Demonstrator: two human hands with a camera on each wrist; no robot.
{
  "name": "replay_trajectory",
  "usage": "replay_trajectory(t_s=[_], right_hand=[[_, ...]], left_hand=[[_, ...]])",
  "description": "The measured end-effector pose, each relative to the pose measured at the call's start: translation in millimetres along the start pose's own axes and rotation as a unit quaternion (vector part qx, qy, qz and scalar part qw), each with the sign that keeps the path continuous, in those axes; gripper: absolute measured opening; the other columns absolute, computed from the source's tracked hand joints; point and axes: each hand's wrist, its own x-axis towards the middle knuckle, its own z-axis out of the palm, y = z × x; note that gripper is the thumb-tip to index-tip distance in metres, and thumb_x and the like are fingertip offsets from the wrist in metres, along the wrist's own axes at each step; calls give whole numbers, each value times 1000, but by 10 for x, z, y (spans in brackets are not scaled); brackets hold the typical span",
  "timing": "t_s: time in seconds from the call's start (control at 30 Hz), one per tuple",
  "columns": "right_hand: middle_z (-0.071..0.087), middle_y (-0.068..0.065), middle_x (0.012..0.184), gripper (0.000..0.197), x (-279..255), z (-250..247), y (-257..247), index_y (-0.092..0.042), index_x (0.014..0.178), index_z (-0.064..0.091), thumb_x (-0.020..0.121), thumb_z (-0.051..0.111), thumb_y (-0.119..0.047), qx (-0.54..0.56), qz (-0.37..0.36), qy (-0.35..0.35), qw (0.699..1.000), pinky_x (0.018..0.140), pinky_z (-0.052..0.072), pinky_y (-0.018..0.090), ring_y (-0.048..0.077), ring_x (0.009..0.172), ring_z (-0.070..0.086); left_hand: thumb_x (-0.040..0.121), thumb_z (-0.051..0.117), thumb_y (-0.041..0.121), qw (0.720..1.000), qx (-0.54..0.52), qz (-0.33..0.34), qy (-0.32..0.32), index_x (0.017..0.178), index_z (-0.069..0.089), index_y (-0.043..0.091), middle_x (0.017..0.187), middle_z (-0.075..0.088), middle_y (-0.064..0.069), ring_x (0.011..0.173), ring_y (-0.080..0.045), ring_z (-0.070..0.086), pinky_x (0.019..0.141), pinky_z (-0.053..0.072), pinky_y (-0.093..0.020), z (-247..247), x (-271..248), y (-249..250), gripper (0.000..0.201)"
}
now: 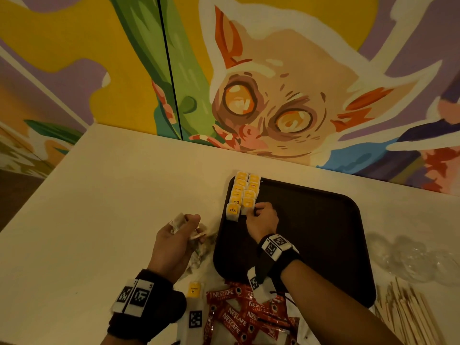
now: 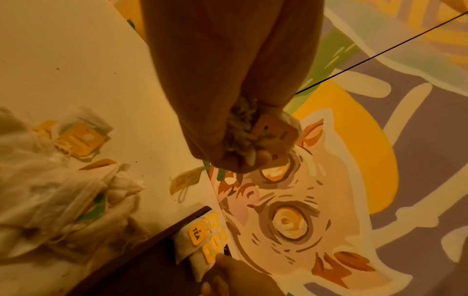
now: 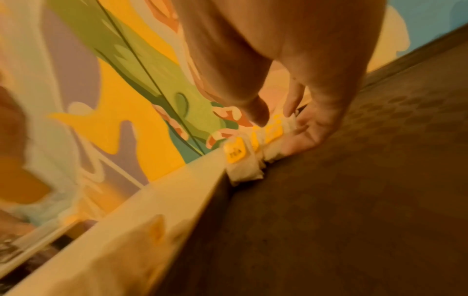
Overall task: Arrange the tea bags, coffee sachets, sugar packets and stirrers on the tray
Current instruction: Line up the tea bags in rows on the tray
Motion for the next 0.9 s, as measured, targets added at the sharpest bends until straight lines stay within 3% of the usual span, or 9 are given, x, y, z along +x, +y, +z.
replay_trajectory(t_s=[0.07,0.2,0.3,0.37,0.47,0.57,0.7,0.8,0.9], right_hand=[[62,5,116,21,-200,-73,-78,-24,108,54,91,66,-27,66,-16,-56,996,75,60,34,19,97,65],[62,4,110,19,-742,-308,-300,-21,111,59,93,65,-17,184,-126,-230,947,69,59,29,21,84,68],[62,-3,111,30,-995,-430,-335,-25,111,62,89,66,-5,157,-229,-297,913,81,59,36,20,89,69],[64,-4,112,31,-1086,-464,-336,-25,109,64,87,68,-3,142,-260,-299,907,84,59,37,18,90,69],[67,1,106,21,-1151,-492,-316,-20,101,70,85,73,-6,150,-273,-261,914,84,58,39,15,87,69],[72,-4,94,13,-1180,-532,-277,-22,95,73,85,75,-14,135,-279,-239,920,85,57,40,14,88,69],[74,-6,90,9,-1251,-625,-260,-21,96,75,88,72,-18,136,-297,-242,914,85,57,40,15,88,69],[74,-2,94,10,-1298,-683,-243,-18,98,74,88,71,-18,162,-286,-252,910,85,57,37,15,88,69],[72,4,91,7,-1332,-727,-228,-16,96,72,89,70,-15,200,-266,-262,906,79,58,35,18,80,68]], left_hand=[[92,60,8,1000,0,3,-1,92,58,2,70,56,-6,64,-18,57,57,50,-29,15,1,-18,6],[92,59,7,1000,-3,4,-4,94,59,2,76,56,-7,73,-21,58,64,50,-32,64,-10,-57,5],[94,56,7,1000,-11,-10,-13,92,58,1,74,57,-9,65,-19,60,59,51,-31,108,-52,-67,6],[94,56,10,999,-12,-26,-15,94,60,2,75,59,-10,65,-17,62,59,52,-29,131,-82,-73,8],[92,61,15,999,-13,-50,-13,96,61,5,77,58,-10,69,-20,59,69,48,-35,148,-123,-89,11],[88,66,19,998,-6,-58,-4,94,61,5,82,59,-12,73,-24,58,76,46,-41,146,-161,-97,16],[88,67,22,998,-9,-60,15,97,59,3,90,59,-17,76,-27,59,73,51,-40,124,-185,-105,22],[88,66,24,997,-27,-67,16,95,59,6,93,58,-19,78,-28,61,75,51,-42,117,-192,-101,21],[91,62,28,996,-49,-71,29,103,57,7,95,61,-19,77,-28,62,74,51,-42,137,-209,-99,25]])
